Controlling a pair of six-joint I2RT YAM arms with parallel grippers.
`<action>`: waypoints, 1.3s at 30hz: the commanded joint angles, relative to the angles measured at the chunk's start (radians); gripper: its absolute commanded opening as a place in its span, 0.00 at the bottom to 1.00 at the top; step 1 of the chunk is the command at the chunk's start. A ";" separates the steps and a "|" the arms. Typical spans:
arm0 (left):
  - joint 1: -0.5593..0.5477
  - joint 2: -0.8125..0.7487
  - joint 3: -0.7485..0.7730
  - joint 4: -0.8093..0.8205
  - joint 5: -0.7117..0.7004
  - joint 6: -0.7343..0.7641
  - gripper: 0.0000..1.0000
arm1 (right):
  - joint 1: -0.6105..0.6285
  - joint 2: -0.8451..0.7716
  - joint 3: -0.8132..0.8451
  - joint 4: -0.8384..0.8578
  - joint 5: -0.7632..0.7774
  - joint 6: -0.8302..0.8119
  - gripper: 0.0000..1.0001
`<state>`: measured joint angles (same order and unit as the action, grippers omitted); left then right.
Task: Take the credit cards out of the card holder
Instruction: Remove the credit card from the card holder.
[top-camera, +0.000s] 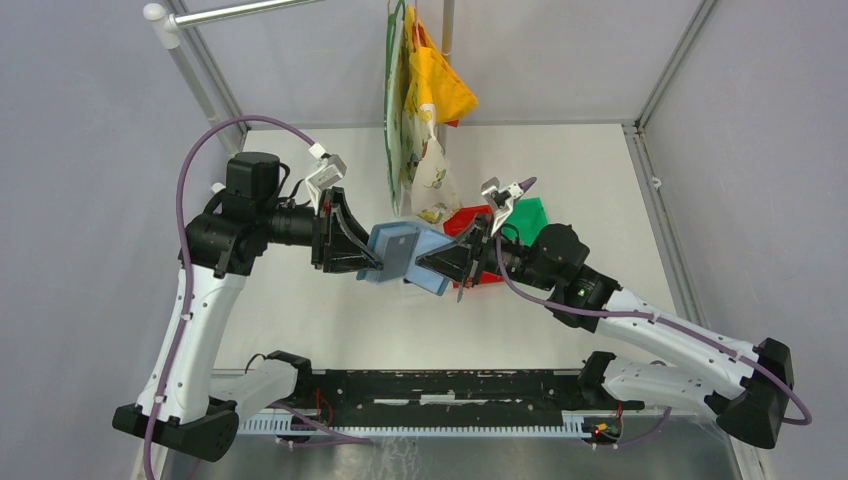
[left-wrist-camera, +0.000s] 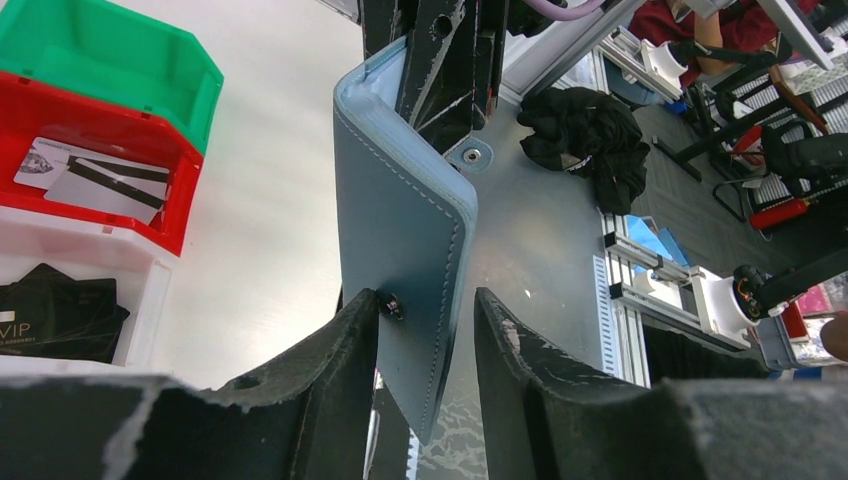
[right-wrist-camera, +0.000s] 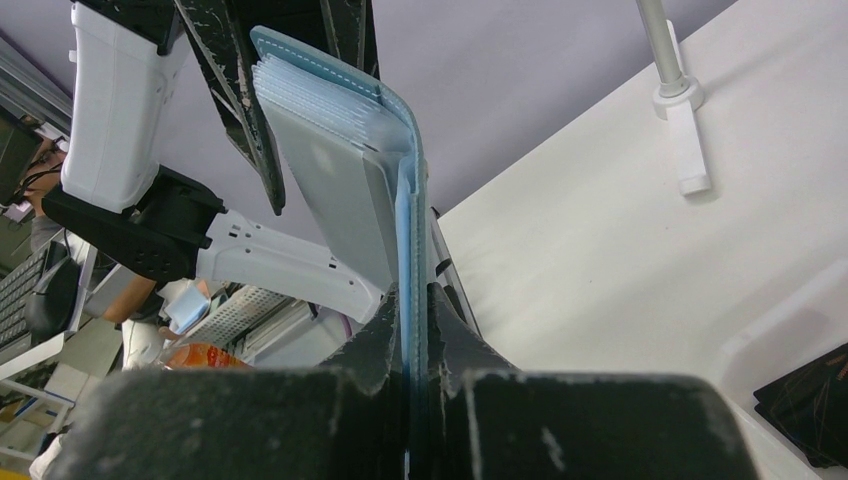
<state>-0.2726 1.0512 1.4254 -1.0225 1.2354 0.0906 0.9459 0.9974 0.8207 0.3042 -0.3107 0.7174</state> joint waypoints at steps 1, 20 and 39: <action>-0.003 -0.021 0.002 0.012 0.049 0.007 0.45 | -0.006 -0.028 0.011 0.064 -0.004 -0.008 0.00; -0.003 -0.019 0.004 0.002 0.027 0.022 0.38 | -0.006 -0.029 0.001 0.124 -0.073 0.008 0.00; -0.003 -0.016 -0.006 -0.002 0.077 0.025 0.29 | -0.006 0.044 -0.010 0.300 -0.170 0.118 0.00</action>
<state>-0.2707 1.0382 1.4235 -1.0275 1.2598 0.0929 0.9356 1.0145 0.7967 0.4007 -0.4301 0.7654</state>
